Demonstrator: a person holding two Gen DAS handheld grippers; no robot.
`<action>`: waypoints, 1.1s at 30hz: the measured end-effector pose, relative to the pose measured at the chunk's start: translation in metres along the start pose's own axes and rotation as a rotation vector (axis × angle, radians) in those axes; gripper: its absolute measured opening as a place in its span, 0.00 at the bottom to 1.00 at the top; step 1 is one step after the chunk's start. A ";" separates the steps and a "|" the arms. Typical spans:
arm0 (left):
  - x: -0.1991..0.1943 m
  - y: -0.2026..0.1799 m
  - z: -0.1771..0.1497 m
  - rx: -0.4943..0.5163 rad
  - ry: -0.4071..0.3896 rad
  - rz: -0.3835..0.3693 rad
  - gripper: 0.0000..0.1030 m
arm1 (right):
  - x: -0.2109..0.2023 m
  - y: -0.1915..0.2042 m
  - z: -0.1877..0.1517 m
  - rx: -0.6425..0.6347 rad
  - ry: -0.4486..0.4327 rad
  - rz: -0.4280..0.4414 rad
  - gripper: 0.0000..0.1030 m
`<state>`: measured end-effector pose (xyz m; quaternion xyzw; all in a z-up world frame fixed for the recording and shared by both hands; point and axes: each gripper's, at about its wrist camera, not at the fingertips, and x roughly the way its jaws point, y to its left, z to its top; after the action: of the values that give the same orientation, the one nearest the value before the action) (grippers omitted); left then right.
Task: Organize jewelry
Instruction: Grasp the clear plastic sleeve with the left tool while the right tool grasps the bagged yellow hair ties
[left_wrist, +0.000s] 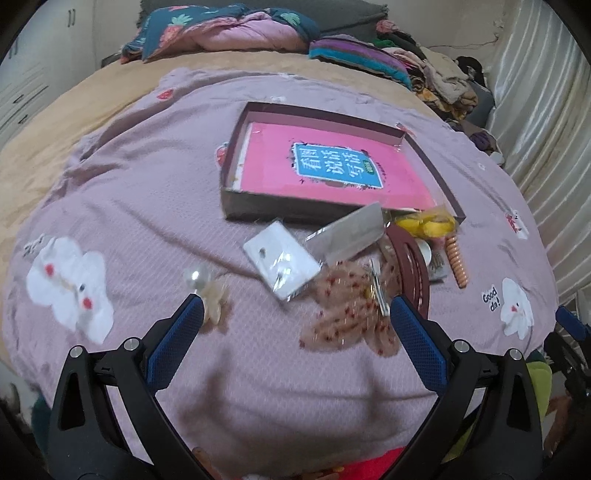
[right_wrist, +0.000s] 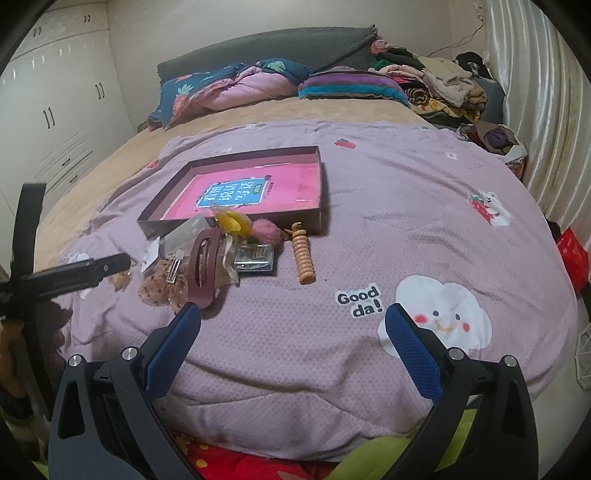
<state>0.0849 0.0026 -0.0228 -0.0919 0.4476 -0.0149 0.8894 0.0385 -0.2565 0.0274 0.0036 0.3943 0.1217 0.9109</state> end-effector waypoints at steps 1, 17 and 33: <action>0.003 0.000 0.005 0.007 -0.002 -0.009 0.92 | 0.003 0.000 0.001 -0.002 0.002 0.005 0.96; 0.064 -0.025 0.051 0.202 0.115 -0.113 0.76 | 0.051 -0.008 0.040 -0.036 0.040 0.083 0.96; 0.088 -0.034 0.061 0.315 0.179 -0.199 0.22 | 0.110 0.014 0.071 -0.184 0.126 0.157 0.83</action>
<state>0.1877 -0.0313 -0.0509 0.0063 0.5056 -0.1808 0.8436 0.1587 -0.2119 -0.0011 -0.0567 0.4366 0.2283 0.8684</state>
